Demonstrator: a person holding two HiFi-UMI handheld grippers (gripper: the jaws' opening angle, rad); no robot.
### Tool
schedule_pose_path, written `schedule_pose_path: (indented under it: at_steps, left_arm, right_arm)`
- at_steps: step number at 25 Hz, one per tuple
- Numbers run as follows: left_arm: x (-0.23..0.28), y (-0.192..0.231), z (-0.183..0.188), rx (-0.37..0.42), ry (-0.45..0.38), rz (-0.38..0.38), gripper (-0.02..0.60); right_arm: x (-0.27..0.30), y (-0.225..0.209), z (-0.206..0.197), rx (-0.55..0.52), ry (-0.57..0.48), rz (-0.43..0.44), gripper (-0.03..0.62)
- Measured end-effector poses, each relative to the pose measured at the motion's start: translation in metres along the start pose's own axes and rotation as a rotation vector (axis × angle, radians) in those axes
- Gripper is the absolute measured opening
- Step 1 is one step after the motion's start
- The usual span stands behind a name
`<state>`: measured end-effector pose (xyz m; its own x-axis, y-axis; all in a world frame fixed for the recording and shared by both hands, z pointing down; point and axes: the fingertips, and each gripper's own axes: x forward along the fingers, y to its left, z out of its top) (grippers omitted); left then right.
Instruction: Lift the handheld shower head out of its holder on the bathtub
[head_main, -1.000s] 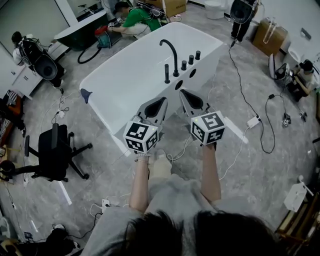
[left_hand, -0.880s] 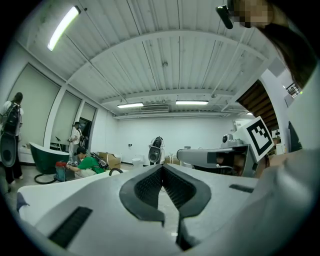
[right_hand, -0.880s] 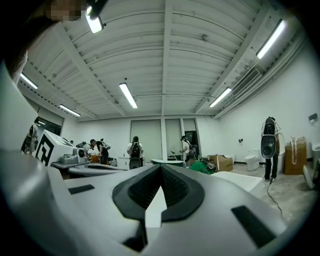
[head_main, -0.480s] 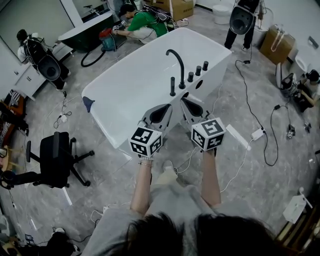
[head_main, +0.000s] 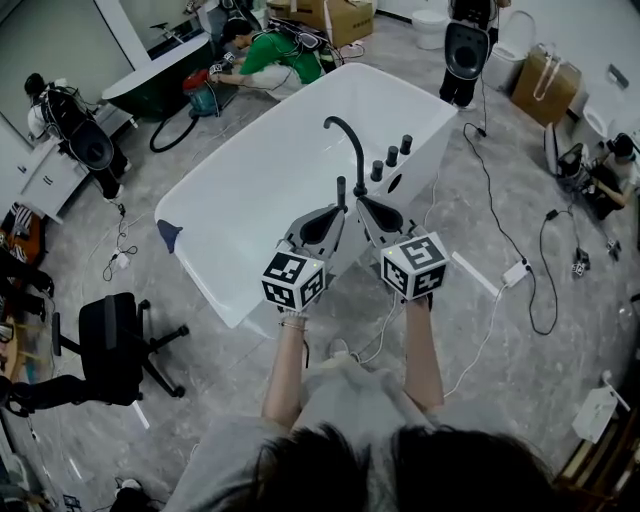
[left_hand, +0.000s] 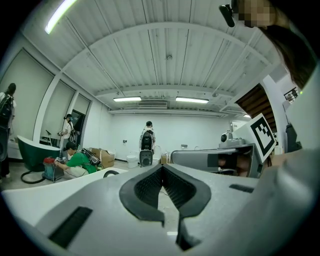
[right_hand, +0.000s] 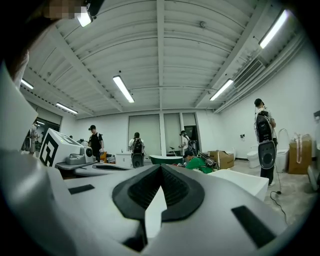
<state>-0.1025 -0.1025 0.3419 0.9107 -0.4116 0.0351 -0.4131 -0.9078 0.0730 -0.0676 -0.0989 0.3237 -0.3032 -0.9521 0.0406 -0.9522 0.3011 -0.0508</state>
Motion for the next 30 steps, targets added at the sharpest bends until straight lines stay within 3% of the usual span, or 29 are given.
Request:
schedule_pose_path:
  at_steps: [14, 21, 30]
  left_arm:
    - [0.044, 0.034, -0.008, -0.016, 0.009, -0.050, 0.005]
    - [0.066, 0.049, -0.021, -0.046, 0.030, 0.022, 0.005]
    - [0.115, 0.075, -0.036, -0.122, 0.017, 0.185, 0.005]
  right_arm:
    - [0.034, -0.040, -0.022, 0.027, 0.028, -0.066, -0.002]
    - [0.054, -0.071, -0.025, 0.038, 0.042, 0.002, -0.002]
    - [0.098, -0.121, -0.035, 0.009, 0.114, 0.150, -0.001]
